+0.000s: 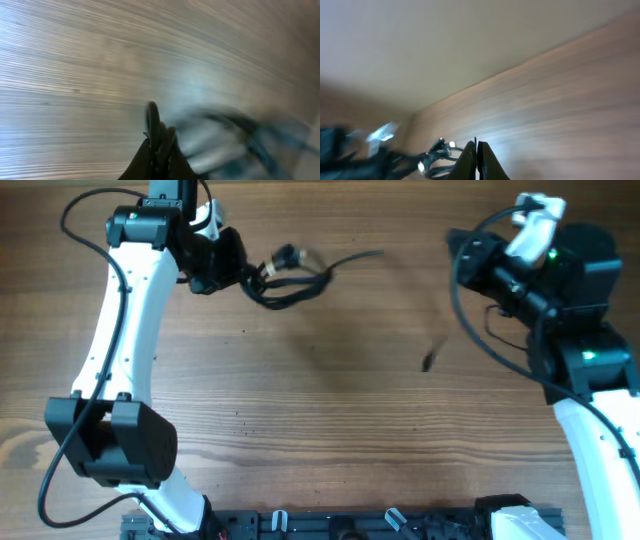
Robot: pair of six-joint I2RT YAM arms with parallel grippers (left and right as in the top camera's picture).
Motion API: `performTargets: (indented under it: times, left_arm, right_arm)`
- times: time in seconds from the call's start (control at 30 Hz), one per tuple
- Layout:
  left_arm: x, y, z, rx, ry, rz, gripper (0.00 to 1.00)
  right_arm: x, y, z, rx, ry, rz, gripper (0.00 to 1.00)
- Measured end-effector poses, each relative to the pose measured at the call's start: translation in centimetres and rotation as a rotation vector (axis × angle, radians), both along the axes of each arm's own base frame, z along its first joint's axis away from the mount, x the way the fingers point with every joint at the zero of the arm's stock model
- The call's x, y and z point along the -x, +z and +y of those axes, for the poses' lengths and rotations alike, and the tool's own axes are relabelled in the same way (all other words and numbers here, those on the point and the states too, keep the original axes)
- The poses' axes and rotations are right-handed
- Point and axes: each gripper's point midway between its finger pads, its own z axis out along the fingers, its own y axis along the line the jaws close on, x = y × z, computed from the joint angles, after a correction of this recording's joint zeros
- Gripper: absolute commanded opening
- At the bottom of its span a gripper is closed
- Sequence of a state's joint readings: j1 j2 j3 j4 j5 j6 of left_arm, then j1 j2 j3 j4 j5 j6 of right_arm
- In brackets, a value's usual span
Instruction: Untangle cables
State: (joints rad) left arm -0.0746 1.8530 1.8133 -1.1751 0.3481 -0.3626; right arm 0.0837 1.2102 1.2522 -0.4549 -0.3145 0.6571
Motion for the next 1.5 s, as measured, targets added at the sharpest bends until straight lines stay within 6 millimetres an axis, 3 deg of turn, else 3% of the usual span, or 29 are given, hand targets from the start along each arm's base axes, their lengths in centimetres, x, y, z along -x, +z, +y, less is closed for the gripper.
performTargets:
  times: [0.1, 0.23, 0.37, 0.47, 0.53, 0.6, 0.73, 0.97, 1.1, 1.33, 1.5]
  left_arm:
    - [-0.2, -0.3, 1.5, -0.052, 0.029, -0.003, 0.04]
    - [-0.3, -0.3, 1.7, -0.055, 0.033, -0.003, 0.04]
    - [-0.1, -0.1, 0.9, -0.011, 0.012, -0.001, 0.04]
    - [0.2, 0.4, -0.4, 0.067, -0.017, 0.004, 0.04]
    - [0.4, 0.9, -1.4, 0.128, -0.039, 0.007, 0.04]
    - [0.7, 1.5, -2.6, 0.199, -0.066, 0.012, 0.04]
    - [1.2, 3.0, -4.6, 0.355, -0.086, 0.038, 0.04]
    - [1.8, 4.8, -6.4, 0.542, 0.027, 0.165, 0.04]
    - [2.2, 5.1, -6.7, 0.592, 0.082, 0.235, 0.04]
    - [4.5, 4.8, -6.9, 0.624, 0.203, 0.433, 0.06]
    - [5.5, 5.3, -7.3, 0.666, 0.235, 0.521, 0.05]
  right_arm:
    - [0.0, -2.6, -1.3, 0.042, -0.054, 0.093, 0.04]
    - [-0.8, -6.4, -0.4, 0.082, 0.001, 0.2, 0.07]
    - [-1.5, -8.8, 2.6, 0.098, 0.178, 0.218, 0.35]
    - [-1.0, -8.3, 5.5, 0.107, 0.318, 0.161, 0.54]
    - [-0.6, -7.7, 7.3, 0.116, 0.385, 0.122, 0.59]
    - [0.6, -7.3, 10.3, 0.128, 0.488, 0.083, 0.6]
    - [1.8, -7.3, 12.5, 0.151, 0.56, 0.062, 0.6]
    - [2.8, -7.8, 14.5, 0.18, 0.632, 0.047, 0.55]
    - [3.0, -7.4, 16.1, 0.285, 0.73, -0.085, 0.55]
    - [2.1, -7.1, 16.1, 0.519, 0.809, -0.295, 0.5]
    - [1.2, -8.3, 16.3, 0.6, 0.843, -0.335, 0.5]
